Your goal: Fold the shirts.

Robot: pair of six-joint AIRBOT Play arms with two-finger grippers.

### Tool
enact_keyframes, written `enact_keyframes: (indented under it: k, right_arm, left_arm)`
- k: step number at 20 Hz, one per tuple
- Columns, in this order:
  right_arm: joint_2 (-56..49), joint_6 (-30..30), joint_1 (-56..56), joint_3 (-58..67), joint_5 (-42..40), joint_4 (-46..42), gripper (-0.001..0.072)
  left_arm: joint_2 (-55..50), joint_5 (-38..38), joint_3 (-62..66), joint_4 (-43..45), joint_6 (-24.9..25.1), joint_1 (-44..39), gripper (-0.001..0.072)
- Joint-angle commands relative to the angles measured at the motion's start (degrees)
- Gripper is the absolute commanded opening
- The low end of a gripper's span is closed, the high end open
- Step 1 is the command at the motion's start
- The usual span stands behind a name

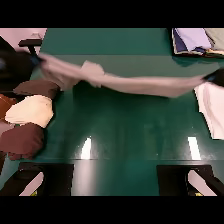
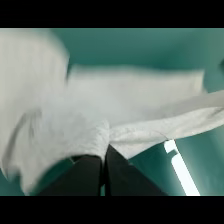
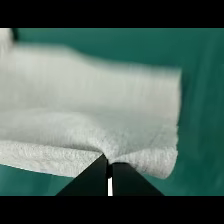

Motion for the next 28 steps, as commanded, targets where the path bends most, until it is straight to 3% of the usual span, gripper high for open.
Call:
enact_keyframes:
  k: [1, 5, 8, 12, 17, 23, 28]
  right_arm:
    - [5.55, 2.64, 0.07, 17.84, 1.68, -3.56, 0.0012]
    - [5.40, 5.62, 0.07, 32.74, 8.96, -10.75, 0.0011]
    - [2.27, 7.96, 0.07, 41.05, 14.29, -12.04, 0.0011]
    - [-2.99, 10.23, 0.09, 41.62, 18.60, -11.91, 0.0011]
    - [-13.33, 10.51, 1.16, 26.27, 20.20, -12.11, 0.0010]
    - [-34.18, 8.41, 6.54, 15.85, 16.70, -12.02, 0.0011]
    - [-48.70, 8.09, 8.15, 27.17, 11.34, -11.54, 0.0010]
  left_arm:
    - [2.23, -0.70, 19.87, 0.09, -0.98, 0.02, 0.0020]
    - [2.23, 1.07, 34.49, 0.52, -3.78, 0.02, 0.0019]
    - [2.12, 0.59, 36.24, 5.22, -4.52, 0.02, 0.0019]
    - [-0.85, -6.56, 27.08, 10.80, -6.82, 0.02, 0.0021]
    - [-11.10, -12.13, 8.02, 8.79, -6.71, 0.02, 0.0021]
    - [-30.51, -4.00, -4.96, 8.76, -4.83, 0.02, 0.0020]
    - [-40.35, 13.35, -4.81, 3.74, -1.81, 0.02, 0.0021]
